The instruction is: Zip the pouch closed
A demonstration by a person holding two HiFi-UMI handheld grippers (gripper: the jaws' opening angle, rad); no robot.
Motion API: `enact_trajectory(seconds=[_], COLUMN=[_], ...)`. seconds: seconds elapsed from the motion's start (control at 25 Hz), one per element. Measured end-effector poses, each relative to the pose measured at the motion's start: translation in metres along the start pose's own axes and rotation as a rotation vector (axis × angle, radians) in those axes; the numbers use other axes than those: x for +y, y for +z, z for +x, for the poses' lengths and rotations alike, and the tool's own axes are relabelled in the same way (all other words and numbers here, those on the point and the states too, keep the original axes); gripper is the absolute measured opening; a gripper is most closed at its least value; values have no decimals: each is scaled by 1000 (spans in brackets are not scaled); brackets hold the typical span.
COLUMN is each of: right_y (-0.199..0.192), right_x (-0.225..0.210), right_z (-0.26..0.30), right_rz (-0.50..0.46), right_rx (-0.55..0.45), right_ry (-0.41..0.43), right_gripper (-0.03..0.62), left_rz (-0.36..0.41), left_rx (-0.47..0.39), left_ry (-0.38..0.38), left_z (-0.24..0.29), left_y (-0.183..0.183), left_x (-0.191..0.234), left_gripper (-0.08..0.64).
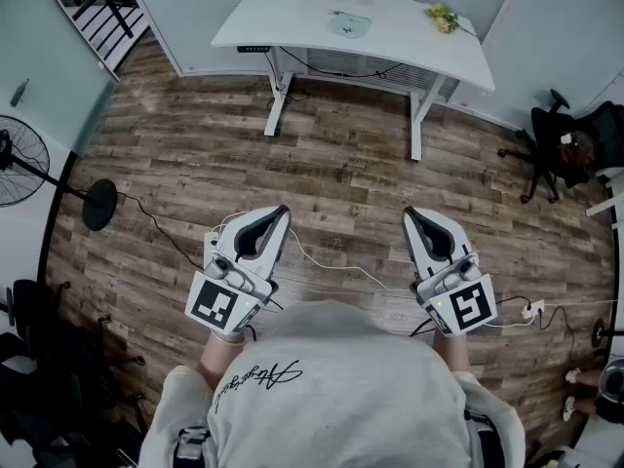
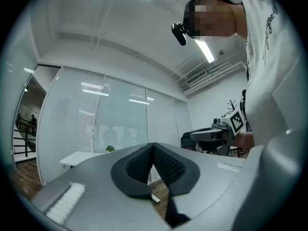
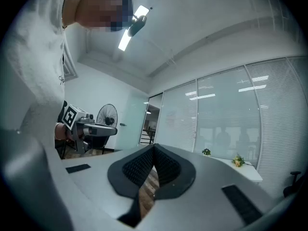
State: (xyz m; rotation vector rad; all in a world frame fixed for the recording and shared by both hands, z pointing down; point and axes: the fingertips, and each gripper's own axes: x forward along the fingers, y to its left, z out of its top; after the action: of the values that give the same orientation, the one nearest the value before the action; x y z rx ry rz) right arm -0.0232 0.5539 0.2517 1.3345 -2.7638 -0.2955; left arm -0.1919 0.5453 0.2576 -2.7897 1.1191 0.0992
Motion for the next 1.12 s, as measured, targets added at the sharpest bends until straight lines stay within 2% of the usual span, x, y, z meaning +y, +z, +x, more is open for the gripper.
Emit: enact_trajectory(seconds=[0.48, 0.92, 0.96, 1.04, 1.08, 1.12], right_y=[4, 0, 1, 3, 3, 3], right_x=[4, 3, 3, 3, 4, 5], right_z=[-10, -16, -17, -20, -21, -21], right_rz=[-16, 28, 35, 44, 40, 29], right_rx=[0, -14, -23, -39, -44, -46], right_ry=[-14, -67, -68, -67, -58, -49], right_gripper=[0, 0, 2, 4, 62, 172], left_rz=[8, -10, -11, -10, -8, -6], left_rx=[-11, -5, -2, 7, 11, 12], left_ry=[-13, -16, -20, -25, -24, -19], left_z=[-3, -8, -8, -7, -6, -6], left_y=[7, 2, 2, -1, -2, -3], left_x=[-8, -11, -12, -14, -15, -15], left_gripper=[-2, 0, 24, 166, 210, 267])
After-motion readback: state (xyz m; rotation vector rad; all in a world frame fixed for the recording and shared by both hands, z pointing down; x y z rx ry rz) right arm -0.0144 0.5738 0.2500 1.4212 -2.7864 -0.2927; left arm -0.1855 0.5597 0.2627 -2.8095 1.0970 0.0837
